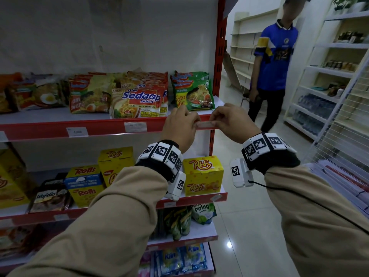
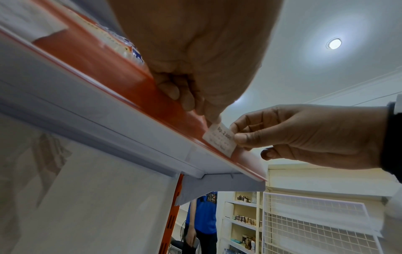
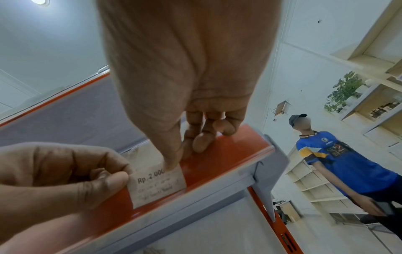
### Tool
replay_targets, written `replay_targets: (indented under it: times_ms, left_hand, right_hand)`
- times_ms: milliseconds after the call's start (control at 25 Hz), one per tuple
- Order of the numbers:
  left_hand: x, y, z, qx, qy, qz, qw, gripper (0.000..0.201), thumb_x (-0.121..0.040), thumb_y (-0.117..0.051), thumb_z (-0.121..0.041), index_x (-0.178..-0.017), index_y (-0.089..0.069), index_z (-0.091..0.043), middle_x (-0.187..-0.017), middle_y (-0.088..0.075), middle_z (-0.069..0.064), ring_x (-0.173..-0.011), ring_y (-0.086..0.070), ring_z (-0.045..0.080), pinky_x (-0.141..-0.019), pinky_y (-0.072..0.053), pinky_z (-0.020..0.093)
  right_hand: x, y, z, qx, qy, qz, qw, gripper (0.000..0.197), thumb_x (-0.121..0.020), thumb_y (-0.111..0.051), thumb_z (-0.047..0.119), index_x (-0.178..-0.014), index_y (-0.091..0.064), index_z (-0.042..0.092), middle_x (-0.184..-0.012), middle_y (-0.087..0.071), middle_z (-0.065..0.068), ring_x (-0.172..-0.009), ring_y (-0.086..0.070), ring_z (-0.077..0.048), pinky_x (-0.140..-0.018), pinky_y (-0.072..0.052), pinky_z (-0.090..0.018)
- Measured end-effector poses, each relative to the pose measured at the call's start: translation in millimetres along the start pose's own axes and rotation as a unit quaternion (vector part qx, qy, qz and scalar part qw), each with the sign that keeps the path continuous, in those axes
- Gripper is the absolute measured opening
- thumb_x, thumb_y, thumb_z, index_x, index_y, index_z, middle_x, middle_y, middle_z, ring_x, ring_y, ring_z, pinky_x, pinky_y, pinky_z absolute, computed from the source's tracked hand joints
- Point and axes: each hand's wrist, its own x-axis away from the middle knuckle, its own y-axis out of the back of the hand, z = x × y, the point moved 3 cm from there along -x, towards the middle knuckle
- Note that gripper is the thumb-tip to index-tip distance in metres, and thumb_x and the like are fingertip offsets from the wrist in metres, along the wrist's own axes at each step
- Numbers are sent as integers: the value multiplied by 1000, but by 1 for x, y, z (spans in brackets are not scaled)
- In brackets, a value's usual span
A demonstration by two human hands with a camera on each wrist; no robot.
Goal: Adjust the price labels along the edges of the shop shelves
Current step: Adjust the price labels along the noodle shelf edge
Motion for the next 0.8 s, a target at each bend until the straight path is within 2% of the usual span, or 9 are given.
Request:
replay_targets:
  times_ms: [200,400,560,680,800]
  left_hand:
    - [-1,0,1,-1,3,3,1000,24,-97,-50,-28,-107,-67,-13,-98,-46,8,-97,-41,25,-79,-35,34]
    - [0,-1,2,8,7,0,1000,24,-97,-51,-28,-107,-66,-13,-100,-47,8,-98,-42,25,-79,-35,33]
    - [0,1,2,16,5,-1,1000,20,-96,-52,-26,-106,-64,-13,-102,-49,8,-99,-43,25,-79,-34,32]
    - [1,7,5,34,-1,-5,999,13,-94,-52,-18,-102,-62,-14,-103,-51,7,-100,-44,25,-77,-34,32]
    - [1,12,12,-4,-25,15,1000,17,-94,-50,-12,-103,-64,-12,-104,-51,8,-101,-45,26,-76,-41,37]
  right_hand:
    - [0,-2,0,24,-5,3,1000,10,-85,-65,17,-94,-69,17,-93,-54,-4,-89,-50,-18,-72,-31,-22]
    - [0,-2,0,15,-6,3,1000,11,-84,-64,17,-94,-67,20,-90,-51,0,-88,-51,-18,-74,-35,-25]
    - [-1,-2,1,29,-17,2,999,12,-84,-64,19,-97,-66,20,-92,-53,-2,-92,-52,-22,-75,-38,-27]
    - [2,-1,8,70,-8,-16,997,23,-82,-64,26,-104,-61,22,-99,-57,-6,-96,-51,-28,-82,-44,-37]
    - [0,-8,26,108,0,-37,993,22,-81,-62,28,-102,-64,24,-107,-59,-4,-102,-47,-30,-86,-41,-43]
